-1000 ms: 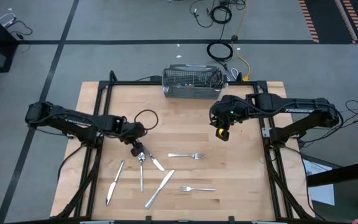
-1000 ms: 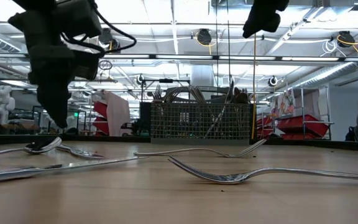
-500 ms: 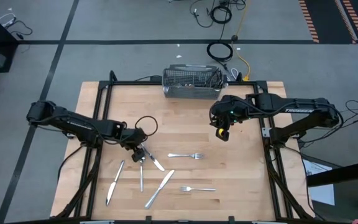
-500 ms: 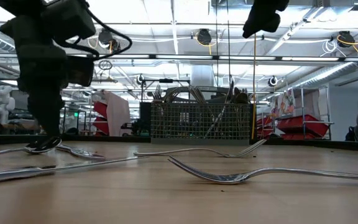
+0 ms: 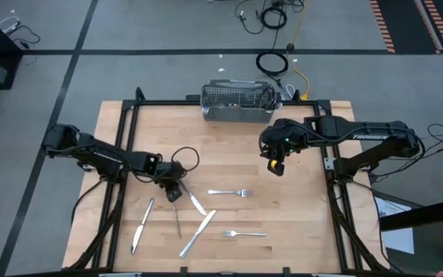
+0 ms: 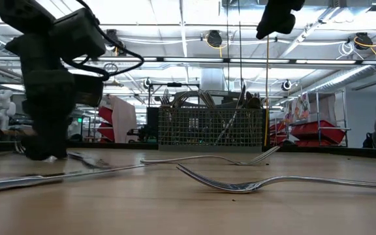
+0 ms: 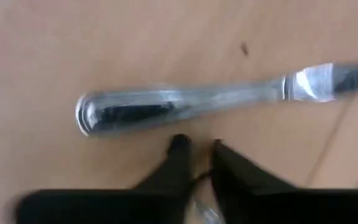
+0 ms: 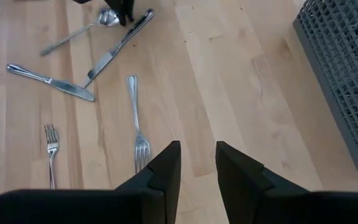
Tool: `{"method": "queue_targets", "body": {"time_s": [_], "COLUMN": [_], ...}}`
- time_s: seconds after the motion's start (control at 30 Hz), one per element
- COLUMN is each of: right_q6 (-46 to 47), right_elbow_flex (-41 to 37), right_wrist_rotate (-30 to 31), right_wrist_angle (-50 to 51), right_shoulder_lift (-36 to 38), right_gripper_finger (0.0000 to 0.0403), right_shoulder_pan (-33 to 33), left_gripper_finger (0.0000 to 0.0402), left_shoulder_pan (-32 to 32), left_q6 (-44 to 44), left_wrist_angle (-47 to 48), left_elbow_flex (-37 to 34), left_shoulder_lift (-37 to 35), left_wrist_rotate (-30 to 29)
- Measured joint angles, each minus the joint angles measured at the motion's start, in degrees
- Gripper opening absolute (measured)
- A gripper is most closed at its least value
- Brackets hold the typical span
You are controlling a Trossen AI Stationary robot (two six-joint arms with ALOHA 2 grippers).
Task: Sort silverware
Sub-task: Put the silver spoon into the silverware organizer
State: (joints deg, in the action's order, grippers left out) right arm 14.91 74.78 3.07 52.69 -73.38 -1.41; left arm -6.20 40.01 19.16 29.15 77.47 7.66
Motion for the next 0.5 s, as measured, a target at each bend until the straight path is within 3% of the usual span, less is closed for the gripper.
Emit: {"method": "queue_targets", "body": {"time_s": [0.07,0.17,0.3,0.5], "right_q6": [-0.4,-0.6,-0.6,-0.6], "right_elbow_flex": [0.0,0.0,0.0,0.0], "right_wrist_rotate": [0.0,0.1,0.1,1.5], "right_wrist_angle": [0.0,0.1,0.3,0.6], "right_shoulder_lift": [0.0,0.0,0.0,0.0], "right_gripper_finger": [0.0091,0.0091,0.0091,0.0091], "right_shoulder_pan": [0.0,0.0,0.0,0.0], "left_gripper_finger": [0.002,0.0008,0.0004,0.0003], "left_shoulder_pan": [0.0,0.0,0.1,0.5], "left_q6": [0.1,0.0,1.2,1.6], "left_wrist_angle": [0.9,1.1,1.5,1.3], "left_elbow_flex": [-0.1,-0.1,0.7,3.8], "left_shoulder_lift": [-0.3,-0.3,-0.3,-0.3], "left_wrist_rotate": [1.2,1.5,0.2,-6.7]}}
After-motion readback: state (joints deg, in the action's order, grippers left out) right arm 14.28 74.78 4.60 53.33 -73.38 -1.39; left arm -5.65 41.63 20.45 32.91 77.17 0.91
